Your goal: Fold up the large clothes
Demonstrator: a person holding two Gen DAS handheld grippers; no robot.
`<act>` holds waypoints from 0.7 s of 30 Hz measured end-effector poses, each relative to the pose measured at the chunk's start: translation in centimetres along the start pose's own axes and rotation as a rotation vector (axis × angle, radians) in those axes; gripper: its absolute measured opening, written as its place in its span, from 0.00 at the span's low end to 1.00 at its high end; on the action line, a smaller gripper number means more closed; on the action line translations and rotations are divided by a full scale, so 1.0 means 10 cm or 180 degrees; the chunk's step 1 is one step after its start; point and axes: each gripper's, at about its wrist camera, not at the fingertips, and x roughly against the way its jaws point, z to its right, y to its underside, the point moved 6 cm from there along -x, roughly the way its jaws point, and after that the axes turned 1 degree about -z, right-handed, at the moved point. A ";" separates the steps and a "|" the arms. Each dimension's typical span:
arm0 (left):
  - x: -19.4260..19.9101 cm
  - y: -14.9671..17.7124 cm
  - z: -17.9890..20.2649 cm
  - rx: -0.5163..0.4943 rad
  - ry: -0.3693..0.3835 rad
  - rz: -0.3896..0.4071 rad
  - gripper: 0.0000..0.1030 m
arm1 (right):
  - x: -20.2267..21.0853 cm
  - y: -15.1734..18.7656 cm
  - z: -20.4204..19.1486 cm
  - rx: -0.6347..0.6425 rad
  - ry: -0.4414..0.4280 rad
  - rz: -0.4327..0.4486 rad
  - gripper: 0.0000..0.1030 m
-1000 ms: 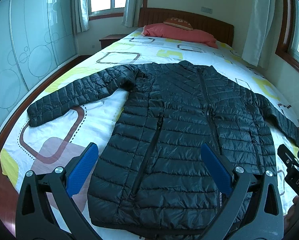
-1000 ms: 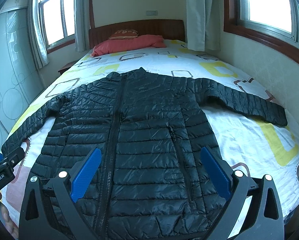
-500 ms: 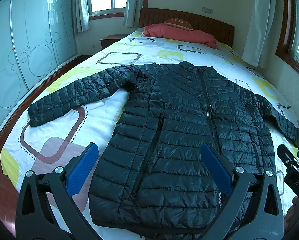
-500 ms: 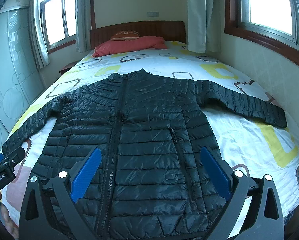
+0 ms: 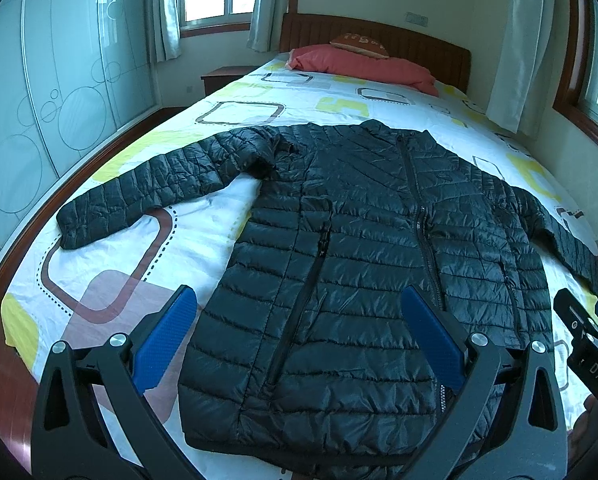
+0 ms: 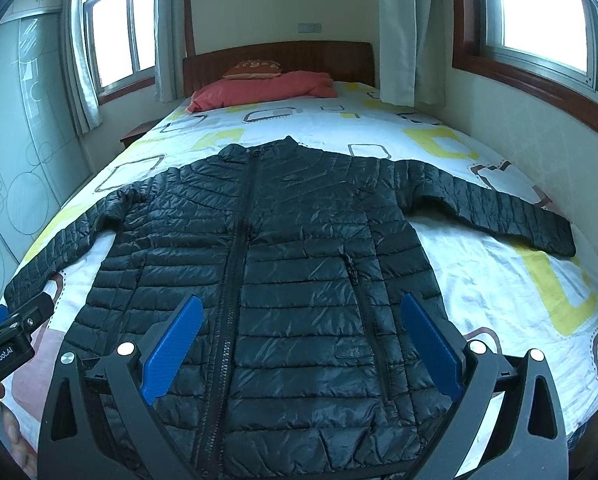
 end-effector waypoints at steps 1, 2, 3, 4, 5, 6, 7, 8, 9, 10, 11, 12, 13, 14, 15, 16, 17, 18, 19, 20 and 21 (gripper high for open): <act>0.00 0.00 0.00 0.0000 0.0001 -0.0001 0.98 | 0.00 0.00 0.00 -0.0001 -0.0001 0.0000 0.95; 0.00 0.00 0.00 -0.0001 0.0003 -0.0002 0.98 | 0.00 0.00 0.00 -0.0001 0.0001 0.0002 0.95; 0.00 0.00 0.00 -0.0002 -0.0001 -0.0002 0.98 | 0.00 0.01 -0.01 0.0001 0.0003 0.0002 0.95; 0.00 0.00 0.00 -0.0001 0.0001 -0.0003 0.98 | 0.00 0.00 -0.01 0.0005 0.0003 0.0003 0.95; 0.00 0.00 -0.01 0.0000 0.0005 -0.0005 0.98 | 0.00 0.00 -0.01 0.0005 0.0003 0.0002 0.95; 0.00 0.00 0.00 -0.0001 0.0004 -0.0002 0.98 | 0.00 0.00 -0.01 0.0005 0.0003 0.0002 0.95; 0.00 0.00 0.00 -0.0003 0.0002 0.0001 0.98 | 0.00 0.00 -0.01 0.0004 0.0002 0.0000 0.95; 0.01 0.00 0.00 -0.0005 0.0003 0.0002 0.98 | 0.00 0.00 -0.01 0.0002 0.0001 0.0000 0.95; 0.00 0.00 0.00 -0.0003 0.0004 0.0002 0.98 | 0.01 0.00 -0.01 0.0003 0.0002 0.0001 0.95; 0.00 0.00 0.00 -0.0001 0.0001 0.0003 0.98 | 0.01 0.00 -0.02 0.0006 0.0005 0.0004 0.95; 0.00 0.00 0.00 0.0000 0.0002 0.0002 0.98 | 0.00 0.01 -0.02 0.0005 0.0008 0.0004 0.95; 0.00 0.00 0.00 -0.0001 0.0005 0.0001 0.98 | 0.00 0.01 -0.02 0.0005 0.0008 0.0004 0.95; 0.00 0.01 0.00 -0.0001 0.0005 -0.0003 0.98 | 0.00 0.00 -0.01 0.0001 0.0006 0.0002 0.95; 0.00 0.01 -0.01 -0.0003 0.0005 -0.0006 0.98 | 0.00 0.01 -0.02 0.0000 0.0005 0.0002 0.95; 0.00 0.01 0.00 -0.0003 0.0002 -0.0006 0.98 | 0.00 0.01 -0.02 0.0003 0.0005 0.0003 0.95; 0.00 0.02 0.00 -0.0004 0.0003 -0.0008 0.98 | 0.00 0.01 -0.02 0.0006 0.0008 0.0000 0.95; 0.00 0.02 0.01 -0.0006 0.0004 -0.0012 0.98 | 0.00 0.01 -0.02 0.0006 0.0008 0.0004 0.95; 0.00 0.02 0.00 -0.0008 0.0005 -0.0015 0.98 | 0.00 0.01 -0.02 0.0007 0.0007 0.0004 0.95; 0.00 0.02 0.01 -0.0009 0.0004 -0.0016 0.98 | 0.00 0.01 -0.02 0.0007 0.0006 0.0005 0.95; 0.00 0.02 0.02 -0.0007 0.0003 -0.0016 0.98 | 0.00 0.01 -0.02 0.0006 0.0007 0.0006 0.95; 0.01 0.02 0.02 -0.0007 0.0006 -0.0018 0.98 | 0.00 0.01 -0.02 0.0008 0.0009 0.0006 0.95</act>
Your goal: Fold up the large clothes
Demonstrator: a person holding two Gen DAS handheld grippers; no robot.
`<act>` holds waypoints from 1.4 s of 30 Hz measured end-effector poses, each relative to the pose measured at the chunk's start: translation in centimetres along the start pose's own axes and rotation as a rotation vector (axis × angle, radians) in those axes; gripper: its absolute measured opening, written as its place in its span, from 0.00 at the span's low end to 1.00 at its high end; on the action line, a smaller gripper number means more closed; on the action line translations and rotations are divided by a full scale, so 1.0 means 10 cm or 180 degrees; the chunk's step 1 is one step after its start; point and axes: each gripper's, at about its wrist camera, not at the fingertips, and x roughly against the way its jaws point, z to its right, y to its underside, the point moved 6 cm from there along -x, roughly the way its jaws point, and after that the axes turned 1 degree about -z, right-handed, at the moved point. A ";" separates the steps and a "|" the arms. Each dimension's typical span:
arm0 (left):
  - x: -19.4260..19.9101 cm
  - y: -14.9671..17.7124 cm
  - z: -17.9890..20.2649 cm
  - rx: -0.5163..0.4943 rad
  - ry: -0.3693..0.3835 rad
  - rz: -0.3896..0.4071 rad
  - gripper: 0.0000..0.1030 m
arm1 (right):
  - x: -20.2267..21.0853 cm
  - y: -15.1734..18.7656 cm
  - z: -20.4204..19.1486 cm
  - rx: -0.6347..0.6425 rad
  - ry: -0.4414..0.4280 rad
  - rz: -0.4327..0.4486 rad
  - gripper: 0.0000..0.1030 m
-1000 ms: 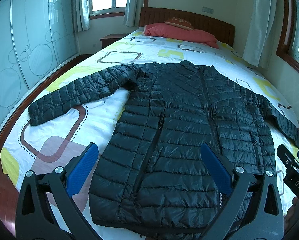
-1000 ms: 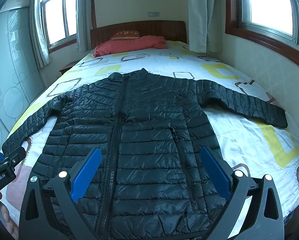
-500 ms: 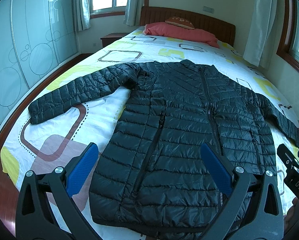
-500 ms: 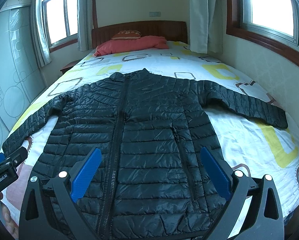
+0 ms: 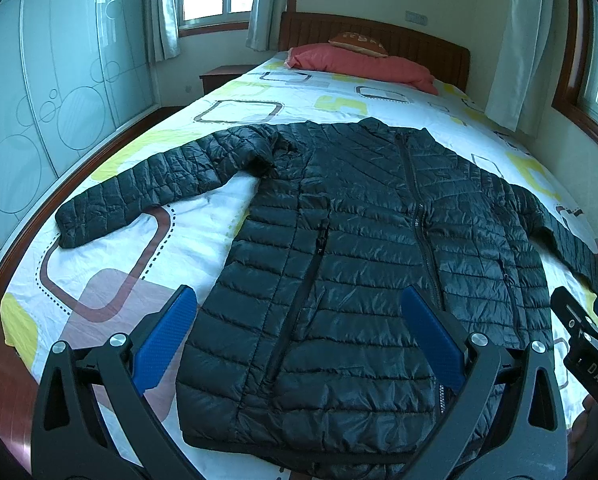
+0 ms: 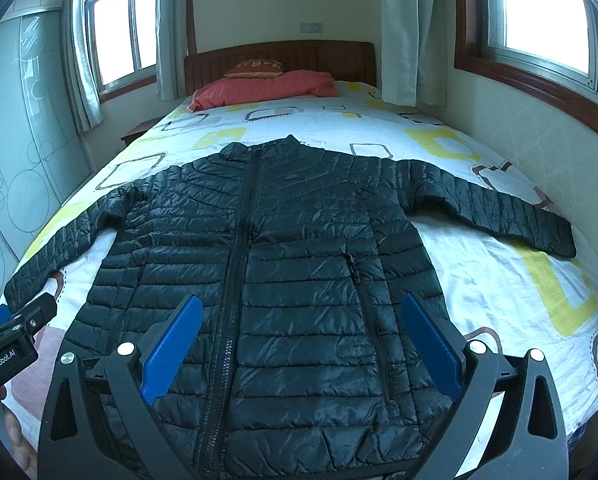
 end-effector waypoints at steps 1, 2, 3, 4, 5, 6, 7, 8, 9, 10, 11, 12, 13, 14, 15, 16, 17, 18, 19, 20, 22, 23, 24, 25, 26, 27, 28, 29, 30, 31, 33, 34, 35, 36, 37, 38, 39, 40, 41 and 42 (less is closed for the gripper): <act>0.00 0.00 0.00 0.0001 0.0003 0.0000 0.98 | -0.01 0.00 0.00 -0.0003 -0.0001 0.0001 0.95; 0.00 0.00 0.00 0.0000 0.0002 0.0002 0.98 | 0.00 0.00 0.00 -0.0002 -0.0002 0.0002 0.95; 0.00 0.00 0.01 0.0000 0.0001 0.0002 0.98 | -0.01 0.00 0.00 -0.0004 0.0000 0.0002 0.95; -0.01 0.00 0.01 0.0001 0.0001 0.0001 0.98 | 0.00 0.00 0.00 -0.0004 -0.0001 0.0001 0.95; -0.01 -0.01 0.01 0.0002 0.0001 0.0000 0.98 | 0.00 0.00 0.00 -0.0002 -0.0001 0.0001 0.95; -0.01 0.00 0.01 0.0003 0.0004 0.0001 0.98 | 0.00 0.00 0.00 -0.0001 0.0002 0.0003 0.95; -0.01 0.00 0.01 0.0005 0.0005 0.0001 0.98 | 0.00 0.00 -0.01 0.0002 0.0003 0.0007 0.95; -0.01 -0.01 0.02 0.0008 0.0005 0.0000 0.98 | 0.00 0.00 0.00 0.0000 0.0005 0.0006 0.95; -0.01 -0.01 0.02 0.0007 0.0006 -0.0002 0.98 | -0.01 0.00 0.00 -0.0002 0.0007 0.0005 0.95; -0.01 -0.01 0.02 0.0004 0.0007 -0.0004 0.98 | -0.01 0.00 0.00 -0.0006 0.0012 0.0000 0.95; -0.02 0.00 0.02 0.0005 0.0004 -0.0011 0.98 | -0.02 0.00 0.01 -0.0011 0.0012 -0.0008 0.95; -0.01 0.00 0.02 0.0003 0.0000 -0.0010 0.98 | -0.02 0.00 0.01 -0.0017 0.0015 -0.0014 0.95; -0.02 0.00 0.02 0.0002 -0.0002 -0.0017 0.98 | -0.03 0.00 0.01 -0.0023 0.0019 -0.0020 0.95; -0.03 -0.01 0.04 0.0002 -0.0008 -0.0027 0.98 | -0.05 0.01 0.02 -0.0031 0.0022 -0.0033 0.95; -0.05 -0.01 0.05 0.0003 -0.0014 -0.0039 0.98 | -0.06 0.01 0.03 -0.0035 0.0026 -0.0046 0.95; -0.06 -0.02 0.07 0.0004 -0.0013 -0.0053 0.98 | -0.09 0.01 0.04 -0.0034 0.0033 -0.0058 0.95; -0.09 -0.02 0.07 0.0006 -0.0012 -0.0067 0.98 | -0.11 0.01 0.04 -0.0032 0.0036 -0.0066 0.95; -0.12 -0.03 0.08 0.0007 -0.0007 -0.0084 0.98 | -0.13 0.02 0.03 -0.0031 0.0039 -0.0078 0.95; -0.13 -0.04 0.09 0.0006 -0.0001 -0.0092 0.98 | -0.16 0.02 0.05 -0.0030 0.0042 -0.0093 0.95; -0.15 -0.04 0.10 0.0000 0.0001 -0.0098 0.98 | -0.19 0.02 0.04 -0.0023 0.0046 -0.0101 0.95; -0.20 -0.05 0.12 -0.0015 0.0005 -0.0120 0.98 | -0.26 0.03 0.07 -0.0021 0.0055 -0.0133 0.95; -0.22 -0.04 0.14 -0.0018 0.0008 -0.0136 0.98 | -0.28 0.04 0.08 -0.0027 0.0053 -0.0148 0.95; -0.27 -0.05 0.12 -0.0016 0.0014 -0.0149 0.98 | -0.30 0.04 0.08 -0.0030 0.0058 -0.0161 0.95; -0.29 -0.05 0.12 -0.0018 0.0013 -0.0164 0.98 | -0.31 0.05 0.07 -0.0031 0.0062 -0.0169 0.95; -0.31 -0.04 0.13 -0.0021 0.0010 -0.0176 0.98 | -0.34 0.06 0.08 -0.0034 0.0065 -0.0184 0.95; -0.34 -0.04 0.14 -0.0028 0.0009 -0.0190 0.98 | -0.36 0.06 0.08 -0.0035 0.0066 -0.0194 0.95; -0.35 -0.04 0.14 -0.0032 0.0007 -0.0200 0.98 | -0.38 0.07 0.10 -0.0037 0.0065 -0.0209 0.95; -0.37 -0.04 0.15 -0.0034 0.0005 -0.0209 0.98 | -0.39 0.08 0.08 -0.0034 0.0070 -0.0215 0.95; -0.38 -0.03 0.15 -0.0035 0.0007 -0.0214 0.98 | -0.40 0.08 0.08 -0.0032 0.0070 -0.0222 0.95; -0.38 -0.03 0.15 -0.0039 0.0007 -0.0215 0.98 | -0.39 0.09 0.06 -0.0029 0.0073 -0.0224 0.95; -0.39 -0.02 0.16 -0.0049 0.0000 -0.0217 0.98 | -0.39 0.09 0.06 -0.0026 0.0075 -0.0227 0.95; -0.40 -0.02 0.16 -0.0049 0.0004 -0.0218 0.98 | -0.39 0.09 0.06 -0.0026 0.0074 -0.0229 0.95; -0.40 -0.02 0.15 -0.0047 0.0003 -0.0221 0.98 | -0.39 0.09 0.07 -0.0027 0.0073 -0.0226 0.95; -0.40 -0.02 0.15 -0.0044 0.0002 -0.0221 0.98 | -0.39 0.09 0.06 -0.0029 0.0072 -0.0221 0.95; -0.40 -0.02 0.15 -0.0047 0.0005 -0.0219 0.98 | -0.39 0.09 0.06 -0.0021 0.0071 -0.0214 0.95; -0.40 -0.02 0.15 -0.0046 0.0005 -0.0217 0.98 | -0.39 0.09 0.07 -0.0016 0.0077 -0.0212 0.95; -0.40 -0.02 0.15 -0.0050 0.0003 -0.0212 0.98 | -0.39 0.09 0.06 -0.0013 0.0078 -0.0208 0.95; -0.40 -0.02 0.15 -0.0049 0.0003 -0.0209 0.98 | -0.39 0.09 0.05 -0.0013 0.0081 -0.0206 0.95; -0.40 -0.01 0.14 -0.0041 0.0009 -0.0206 0.98 | -0.39 0.09 0.06 -0.0020 0.0081 -0.0203 0.95; -0.39 0.00 0.13 -0.0031 0.0018 -0.0206 0.98 | -0.38 0.09 0.06 -0.0024 0.0083 -0.0200 0.95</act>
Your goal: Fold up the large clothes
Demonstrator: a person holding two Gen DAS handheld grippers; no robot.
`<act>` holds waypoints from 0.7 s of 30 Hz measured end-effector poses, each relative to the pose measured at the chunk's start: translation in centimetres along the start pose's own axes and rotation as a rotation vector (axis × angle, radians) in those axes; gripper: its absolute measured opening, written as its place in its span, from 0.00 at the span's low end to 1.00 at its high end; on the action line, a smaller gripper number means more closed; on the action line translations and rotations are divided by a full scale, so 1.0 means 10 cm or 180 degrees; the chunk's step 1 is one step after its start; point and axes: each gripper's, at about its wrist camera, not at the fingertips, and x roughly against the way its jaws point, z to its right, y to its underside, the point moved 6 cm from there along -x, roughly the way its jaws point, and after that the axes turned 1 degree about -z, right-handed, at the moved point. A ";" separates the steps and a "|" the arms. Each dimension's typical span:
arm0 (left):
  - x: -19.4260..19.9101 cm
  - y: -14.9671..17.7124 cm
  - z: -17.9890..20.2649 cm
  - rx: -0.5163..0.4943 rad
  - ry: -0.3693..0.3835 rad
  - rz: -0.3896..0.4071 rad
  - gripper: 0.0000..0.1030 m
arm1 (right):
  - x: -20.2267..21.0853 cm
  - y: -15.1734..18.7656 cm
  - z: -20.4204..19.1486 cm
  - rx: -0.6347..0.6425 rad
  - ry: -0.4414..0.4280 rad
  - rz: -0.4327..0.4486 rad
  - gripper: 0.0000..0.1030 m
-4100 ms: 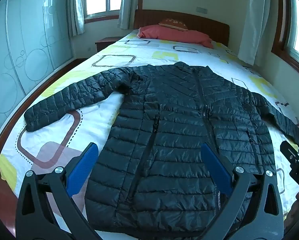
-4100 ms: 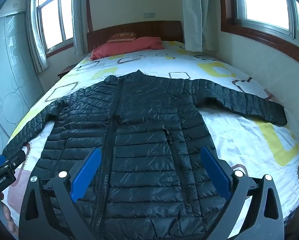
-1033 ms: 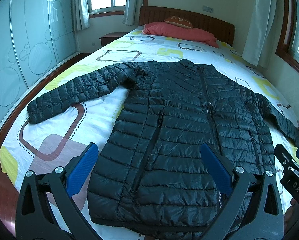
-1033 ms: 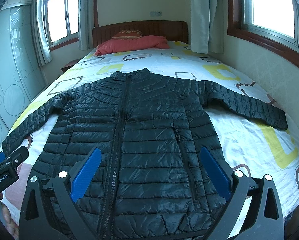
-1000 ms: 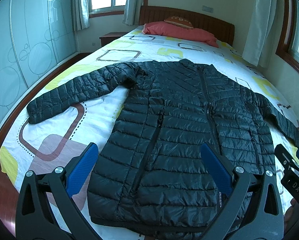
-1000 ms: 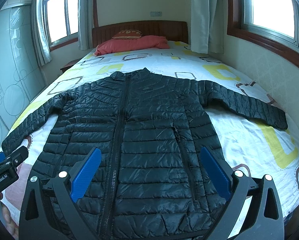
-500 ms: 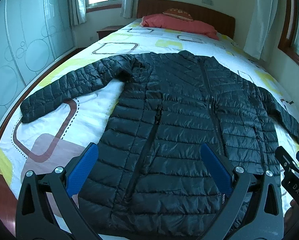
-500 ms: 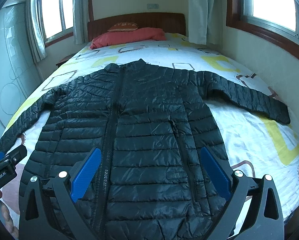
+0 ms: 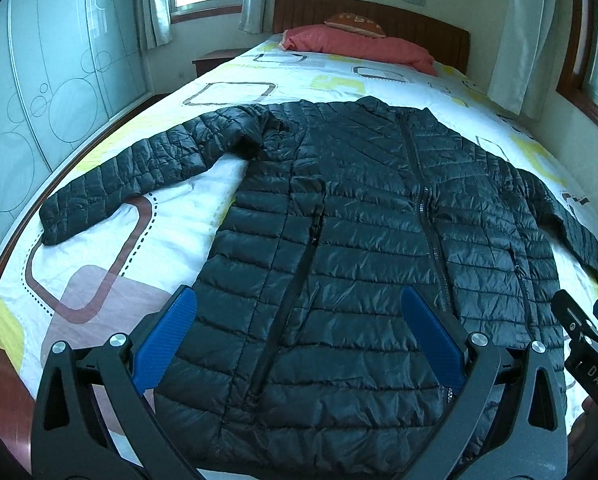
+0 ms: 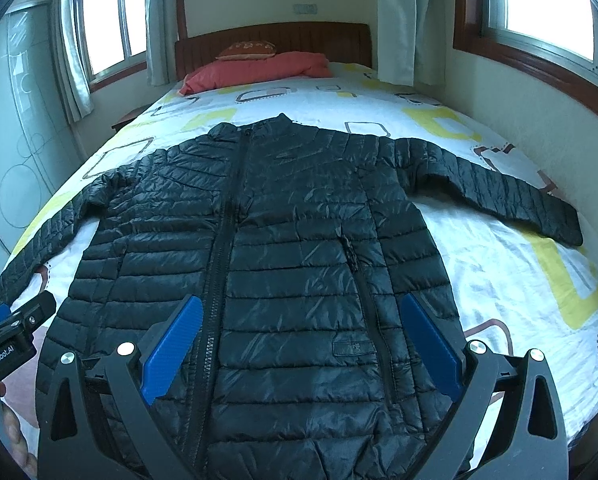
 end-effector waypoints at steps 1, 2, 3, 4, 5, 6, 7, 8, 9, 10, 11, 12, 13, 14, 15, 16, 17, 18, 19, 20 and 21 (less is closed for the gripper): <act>-0.01 0.01 -0.01 0.0009 0.0011 -0.0004 0.98 | 0.00 -0.01 0.02 -0.0001 0.0015 0.0013 0.95; -0.02 0.01 -0.03 0.0023 0.0022 -0.0011 0.98 | 0.00 -0.03 0.05 -0.0010 0.0038 0.0027 0.95; -0.03 0.01 -0.06 0.0048 0.0032 -0.0018 0.98 | 0.01 -0.04 0.09 -0.0031 0.0049 0.0036 0.95; -0.04 0.00 -0.12 0.0104 0.0035 -0.0032 0.98 | 0.01 -0.09 0.21 -0.0123 0.0072 0.0075 0.95; -0.08 -0.02 -0.19 0.0198 0.0022 -0.0047 0.98 | 0.02 -0.11 0.28 -0.0195 0.0078 0.0093 0.95; -0.10 -0.04 -0.25 0.0263 0.0011 -0.0058 0.98 | 0.02 -0.15 0.41 -0.0318 0.0063 0.0120 0.95; -0.14 -0.07 -0.32 0.0323 0.0001 -0.0079 0.98 | -0.03 -0.19 0.59 -0.0493 0.0032 0.0118 0.95; -0.19 -0.09 -0.39 0.0365 -0.0008 -0.0119 0.98 | -0.08 -0.20 0.75 -0.0621 0.0023 0.0090 0.95; -0.23 -0.11 -0.45 0.0397 -0.0008 -0.0160 0.98 | -0.13 -0.22 0.87 -0.0701 0.0023 0.0080 0.95; -0.28 -0.12 -0.51 0.0435 -0.0019 -0.0193 0.94 | -0.20 -0.24 1.08 -0.0833 0.0056 0.0092 0.95; -0.35 -0.14 -0.59 0.0484 -0.0063 -0.0234 0.81 | -0.25 -0.25 1.19 -0.0895 0.0096 0.0089 0.94; -0.39 -0.14 -0.65 0.0504 -0.0095 -0.0269 0.73 | -0.32 -0.26 1.38 -0.0986 0.0159 0.0074 0.84; -0.46 -0.14 -0.73 0.0544 -0.0154 -0.0325 0.61 | -0.41 -0.27 1.57 -0.1095 0.0221 0.0026 0.71; -0.54 -0.13 -0.82 0.0610 -0.0217 -0.0389 0.57 | -0.47 -0.25 1.71 -0.1202 0.0259 -0.0027 0.46; -0.59 -0.12 -0.87 0.0649 -0.0221 -0.0428 0.54 | -0.55 -0.22 1.92 -0.1407 0.0226 -0.0064 0.45; -0.65 -0.12 -0.92 0.0671 -0.0179 -0.0453 0.46 | -0.62 -0.21 2.11 -0.1616 0.0127 -0.0040 0.45; -0.71 -0.13 -0.99 0.0679 -0.0157 -0.0461 0.40 | -0.66 -0.21 2.23 -0.1743 0.0083 -0.0017 0.45; -0.76 -0.13 -1.05 0.0686 -0.0196 -0.0456 0.40 | -0.72 -0.20 2.43 -0.1927 0.0049 0.0031 0.46; -0.79 -0.13 -1.11 0.0705 -0.0235 -0.0442 0.40 | -0.78 -0.20 2.61 -0.2108 -0.0010 0.0087 0.48; -0.85 -0.14 -1.21 0.0766 -0.0277 -0.0419 0.40 | -0.81 -0.20 2.75 -0.2246 -0.0083 0.0154 0.59; -0.89 -0.15 -1.29 0.0835 -0.0301 -0.0401 0.42 | -0.86 -0.19 2.93 -0.2425 -0.0155 0.0242 0.68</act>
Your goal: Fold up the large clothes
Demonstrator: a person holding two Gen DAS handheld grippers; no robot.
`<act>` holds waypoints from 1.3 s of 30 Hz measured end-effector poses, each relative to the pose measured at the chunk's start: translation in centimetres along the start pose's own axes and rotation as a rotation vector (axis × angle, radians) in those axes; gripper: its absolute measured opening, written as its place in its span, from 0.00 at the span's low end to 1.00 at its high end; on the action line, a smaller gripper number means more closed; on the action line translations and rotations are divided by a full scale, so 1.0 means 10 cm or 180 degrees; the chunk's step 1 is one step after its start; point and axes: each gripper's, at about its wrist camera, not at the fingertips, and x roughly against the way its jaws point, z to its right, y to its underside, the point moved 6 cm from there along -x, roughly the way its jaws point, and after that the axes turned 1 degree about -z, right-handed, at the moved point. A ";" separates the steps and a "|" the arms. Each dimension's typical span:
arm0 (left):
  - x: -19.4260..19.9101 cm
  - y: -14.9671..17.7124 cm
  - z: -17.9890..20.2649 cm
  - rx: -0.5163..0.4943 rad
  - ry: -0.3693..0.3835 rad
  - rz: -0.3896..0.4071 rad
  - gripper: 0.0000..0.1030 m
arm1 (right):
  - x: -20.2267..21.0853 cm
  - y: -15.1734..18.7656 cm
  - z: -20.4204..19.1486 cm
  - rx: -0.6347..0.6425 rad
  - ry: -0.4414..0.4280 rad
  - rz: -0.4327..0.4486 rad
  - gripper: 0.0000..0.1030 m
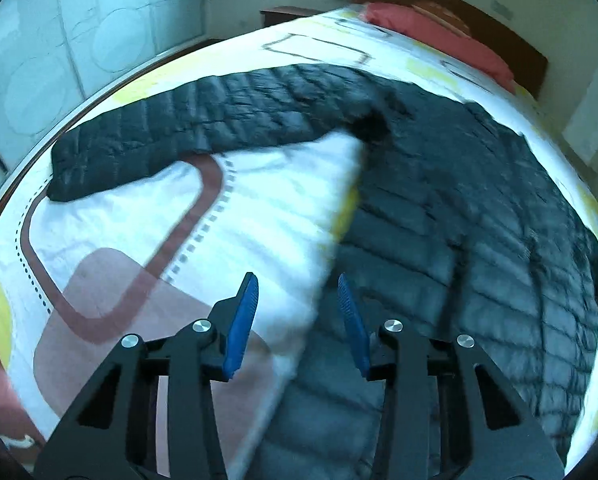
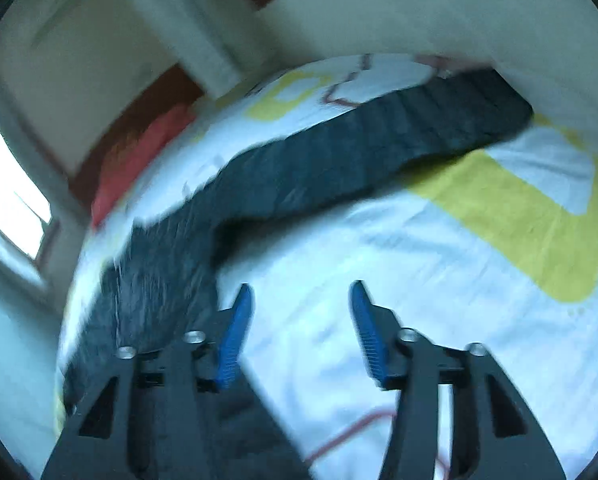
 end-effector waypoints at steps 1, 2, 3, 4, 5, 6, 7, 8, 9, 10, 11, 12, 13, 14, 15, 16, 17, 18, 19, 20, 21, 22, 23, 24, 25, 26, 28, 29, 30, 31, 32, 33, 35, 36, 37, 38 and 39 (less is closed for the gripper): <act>-0.04 -0.03 -0.07 0.0088 0.0005 0.0020 0.58 | -0.05 -0.11 0.15 -0.0181 -0.0048 0.0054 0.69; -0.08 -0.06 -0.18 0.0226 0.0029 0.0061 0.77 | -0.09 -0.20 0.26 -0.0293 -0.0079 0.0082 0.69; -0.10 -0.08 -0.25 0.0323 0.0031 0.0097 0.81 | -0.14 -0.30 0.38 -0.0425 -0.0115 0.0118 0.69; -0.12 -0.09 -0.33 0.0432 0.0026 0.0123 0.81 | -0.20 -0.41 0.51 -0.0532 -0.0112 0.0154 0.69; -0.15 -0.10 -0.40 0.0509 0.0019 0.0127 0.81 | -0.25 -0.50 0.61 -0.0606 -0.0121 0.0186 0.69; -0.20 -0.11 -0.48 0.0580 0.0023 0.0109 0.81 | -0.30 -0.58 0.71 -0.0696 -0.0130 0.0221 0.69; -0.24 -0.11 -0.53 0.0650 0.0024 0.0085 0.81 | -0.33 -0.63 0.80 -0.0759 -0.0134 0.0243 0.69; -0.30 -0.10 -0.62 0.0767 0.0032 0.0061 0.81 | -0.41 -0.71 0.92 -0.0880 -0.0138 0.0263 0.69; -0.32 -0.08 -0.66 0.0850 0.0048 0.0043 0.81 | -0.47 -0.76 1.01 -0.0980 -0.0143 0.0274 0.69; -0.36 -0.06 -0.72 0.0974 0.0084 0.0009 0.81 | -0.52 -0.81 1.09 -0.1074 -0.0194 0.0313 0.69; -0.40 -0.04 -0.77 0.1086 0.0111 -0.0023 0.81 | -0.52 -0.87 1.12 -0.1111 -0.0242 0.0385 0.69; -0.41 -0.02 -0.80 0.1142 0.0161 -0.0011 0.81 | -0.50 -0.92 1.11 -0.1100 -0.0266 0.0476 0.69; -0.40 -0.01 -0.83 0.1186 0.0204 0.0038 0.81 | -0.50 -0.98 1.08 -0.1052 -0.0276 0.0537 0.69; -0.38 -0.03 -0.84 0.1198 0.0234 0.0098 0.81 | -0.52 -1.06 1.09 -0.1024 -0.0254 0.0561 0.69; -0.38 -0.03 -0.85 0.1190 0.0237 0.0113 0.81 | -0.54 -1.10 1.12 -0.1065 -0.0252 0.0617 0.69; -0.37 -0.05 -0.85 0.1181 0.0232 0.0128 0.81 | -0.54 -1.14 1.18 -0.1117 -0.0275 0.0669 0.69; -0.36 -0.06 -0.87 0.1182 0.0222 0.0146 0.81 | -0.54 -1.18 1.23 -0.1178 -0.0339 0.0764 0.69; -0.33 -0.06 -0.89 0.1202 0.0184 0.0205 0.81 | -0.53 -1.21 1.27 -0.1199 -0.0331 0.0815 0.67; -0.30 -0.05 -0.93 0.1234 0.0126 0.0248 0.81 | -0.54 -1.23 1.28 -0.1208 -0.0296 0.0832 0.65; -0.29 -0.04 -0.95 0.1253 0.0100 0.0269 0.81 | -0.55 -1.27 1.29 -0.1194 -0.0201 0.0837 0.59; -0.28 -0.03 -0.99 0.1287 0.0060 0.0286 0.81 | -0.57 -1.29 1.27 -0.1138 -0.0114 0.0823 0.49; -0.28 -0.01 -1.04 0.1310 -0.0011 0.0279 0.81 | -0.60 -1.33 1.25 -0.1051 -0.0098 0.0809 0.40; -0.30 -0.02 -1.08 0.1316 -0.0040 0.0274 0.81 | -0.63 -1.38 1.24 -0.0989 -0.0117 0.0792 0.20; -0.30 -0.03 -1.11 0.1309 -0.0066 0.0267 0.81 | -0.62 -1.39 1.18 -0.0934 -0.0116 0.0788 0.11; -0.30 -0.05 -1.13 0.1286 -0.0108 0.0271 0.81 | -0.58 -1.41 1.07 -0.0851 -0.0116 0.0827 0.11; -0.29 -0.07 -1.16 0.1244 -0.0200 0.0285 0.81 | -0.53 -1.43 1.00 -0.0752 -0.0120 0.0868 0.11; -0.28 -0.10 -1.18 0.1130 -0.0340 0.0312 0.81 | -0.38 -1.41 0.61 -0.0398 -0.0131 0.0967 0.11; -0.29 -0.10 -1.19 0.1098 -0.0375 0.0315 0.81 | -0.33 -1.42 0.46 -0.0238 -0.0138 0.1008 0.11; -0.31 -0.11 -1.20 0.1065 -0.0422 0.0303 0.81 | -0.28 -1.40 0.27 -0.0082 -0.0156 0.1043 0.11; -0.34 -0.11 -1.21 0.1044 -0.0436 0.0276 0.81 | -0.21 -1.35 -0.04 0.0136 -0.0212 0.1083 0.10; -0.38 -0.10 -1.22 0.1035 -0.0433 0.0243 0.81 | -0.18 -1.31 -0.21 0.0258 -0.0251 0.1098 0.10; -0.40 -0.09 -1.23 0.1022 -0.0434 0.0242 0.81 | -0.14 -1.24 -0.50 0.0433 -0.0315 0.1099 0.10; -0.40 -0.08 -1.20 0.0920 -0.0484 0.0280 0.81 | -0.13 -1.09 -0.96 0.0709 -0.0445 0.1046 0.10; -0.40 -0.08 -1.18 0.0829 -0.0529 0.0289 0.81 | -0.13 -0.94 -1.28 0.0894 -0.0518 0.0990 0.10; -0.41 -0.07 -1.17 0.0781 -0.0550 0.0293 0.81 | -0.14 -0.80 -1.56 0.1064 -0.0582 0.0937 0.10; -0.42 -0.07 -1.16 0.0756 -0.0559 0.0301 0.82 | -0.19 -0.70 -1.78 0.1194 -0.0631 0.0888 0.10; -0.43 -0.06 -1.16 0.0739 -0.0562 0.0315 0.82 | -0.21 -0.54 -2.05 0.1348 -0.0690 0.0824 0.10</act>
